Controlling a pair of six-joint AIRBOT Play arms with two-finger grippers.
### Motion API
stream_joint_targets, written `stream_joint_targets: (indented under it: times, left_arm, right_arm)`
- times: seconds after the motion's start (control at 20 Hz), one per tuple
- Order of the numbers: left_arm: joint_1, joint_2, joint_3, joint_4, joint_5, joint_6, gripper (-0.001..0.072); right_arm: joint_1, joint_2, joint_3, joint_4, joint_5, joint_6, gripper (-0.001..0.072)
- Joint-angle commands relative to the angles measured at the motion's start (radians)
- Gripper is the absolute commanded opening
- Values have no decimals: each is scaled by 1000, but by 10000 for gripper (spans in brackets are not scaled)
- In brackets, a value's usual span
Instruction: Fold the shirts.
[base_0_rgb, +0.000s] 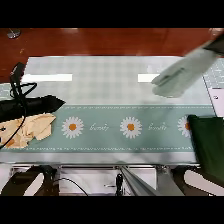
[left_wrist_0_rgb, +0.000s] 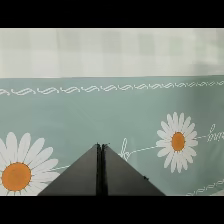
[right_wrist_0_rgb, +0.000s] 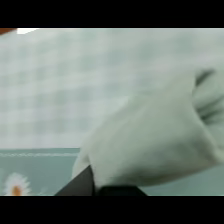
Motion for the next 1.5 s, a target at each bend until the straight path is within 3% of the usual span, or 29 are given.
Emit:
stream_joint_targets:
  times: [0.0,0.25,0.35,0.55,0.7,0.75,0.8,0.85,0.95,1.1,1.15,1.25,1.35,1.45]
  left_arm:
    - [0,1,-1,0,3,1,29]
    - [0,1,-1,0,3,1,29]
    - [0,1,-1,1,11,1,29]
    - [0,1,-1,0,24,1,29]
    - [0,1,-1,0,51,1,29]
    - [0,1,-1,0,60,1,29]
    - [0,0,-1,0,64,1,29]
    - [0,-1,-1,0,72,1,29]
    - [0,-9,-1,0,101,1,29]
    - [3,-40,30,-18,160,1,29]
    - [3,-66,73,-18,159,1,29]
    - [3,-138,211,-22,148,1,29]
    - [-1,-235,407,-53,100,1,29]
    - [-52,-336,603,-97,56,3,28]
  right_arm:
    - [-192,69,-5,-191,203,11,19]
    - [-369,273,-218,-282,205,16,19]
    - [-428,370,-342,-410,204,17,19]
    - [-525,547,-557,-867,203,-19,20]
    - [-592,665,-684,-944,161,51,28]
    - [-606,692,-715,-959,142,88,210]
    - [-620,707,-737,-965,125,105,517]
    - [-629,706,-741,-956,110,105,624]
    - [-629,678,-738,-897,67,105,626]
    - [-629,610,-707,-645,-64,91,617]
    - [-629,579,-680,-494,-124,90,538]
    - [-628,492,-628,-23,-241,60,22]
    - [-521,412,-611,367,-377,-35,19]
    - [-283,363,-605,380,-484,-164,18]
